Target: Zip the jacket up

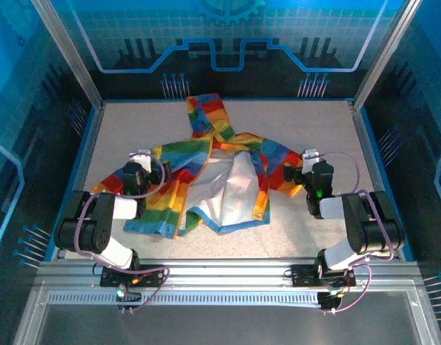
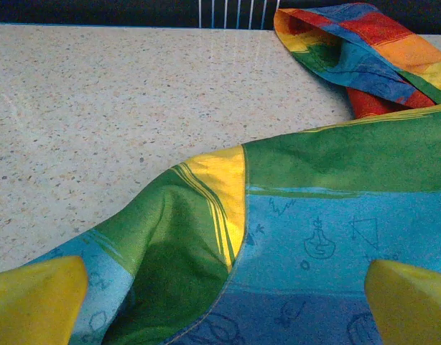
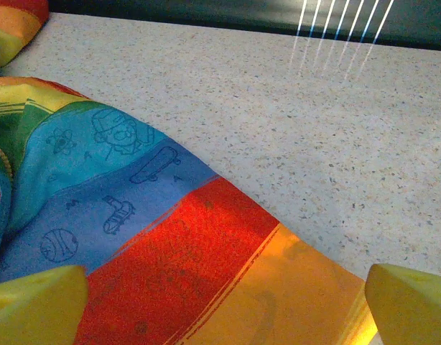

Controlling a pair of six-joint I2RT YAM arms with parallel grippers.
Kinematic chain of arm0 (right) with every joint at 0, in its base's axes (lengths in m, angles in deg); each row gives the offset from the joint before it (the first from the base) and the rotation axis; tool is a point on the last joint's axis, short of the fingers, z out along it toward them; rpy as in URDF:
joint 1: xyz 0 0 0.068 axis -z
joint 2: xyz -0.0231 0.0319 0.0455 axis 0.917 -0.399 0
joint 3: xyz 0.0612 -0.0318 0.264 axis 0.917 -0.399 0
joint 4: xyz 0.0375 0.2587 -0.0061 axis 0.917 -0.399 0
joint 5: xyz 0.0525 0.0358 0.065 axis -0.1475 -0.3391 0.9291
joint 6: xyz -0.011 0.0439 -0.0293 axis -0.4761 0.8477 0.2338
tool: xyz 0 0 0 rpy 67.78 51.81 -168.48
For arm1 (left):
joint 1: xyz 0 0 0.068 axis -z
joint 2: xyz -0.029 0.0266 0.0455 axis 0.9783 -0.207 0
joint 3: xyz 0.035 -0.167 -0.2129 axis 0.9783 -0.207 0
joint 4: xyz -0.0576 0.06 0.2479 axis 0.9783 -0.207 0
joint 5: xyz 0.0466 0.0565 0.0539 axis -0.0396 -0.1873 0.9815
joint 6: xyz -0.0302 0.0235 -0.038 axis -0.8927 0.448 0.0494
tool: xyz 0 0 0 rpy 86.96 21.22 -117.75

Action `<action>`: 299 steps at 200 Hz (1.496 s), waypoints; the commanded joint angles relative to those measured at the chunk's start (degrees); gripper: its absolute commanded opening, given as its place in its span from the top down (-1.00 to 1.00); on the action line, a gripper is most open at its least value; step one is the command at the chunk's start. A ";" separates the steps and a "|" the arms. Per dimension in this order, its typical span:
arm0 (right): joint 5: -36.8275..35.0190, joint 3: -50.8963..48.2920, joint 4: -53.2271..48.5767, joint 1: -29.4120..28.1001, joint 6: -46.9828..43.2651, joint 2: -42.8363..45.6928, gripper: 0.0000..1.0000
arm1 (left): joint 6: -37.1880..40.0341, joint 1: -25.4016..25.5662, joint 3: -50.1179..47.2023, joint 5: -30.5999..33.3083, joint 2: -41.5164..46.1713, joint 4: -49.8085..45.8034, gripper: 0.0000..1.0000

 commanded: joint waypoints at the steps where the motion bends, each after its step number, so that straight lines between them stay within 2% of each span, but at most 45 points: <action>1: -0.98 1.47 2.45 -0.85 -0.22 -0.50 -0.99 | -1.18 0.29 1.17 0.51 -0.66 1.93 -0.99; 299: -0.16 1.64 2.09 -0.46 -0.06 -0.48 -0.99 | -1.30 0.23 1.17 0.38 -0.66 1.90 -0.99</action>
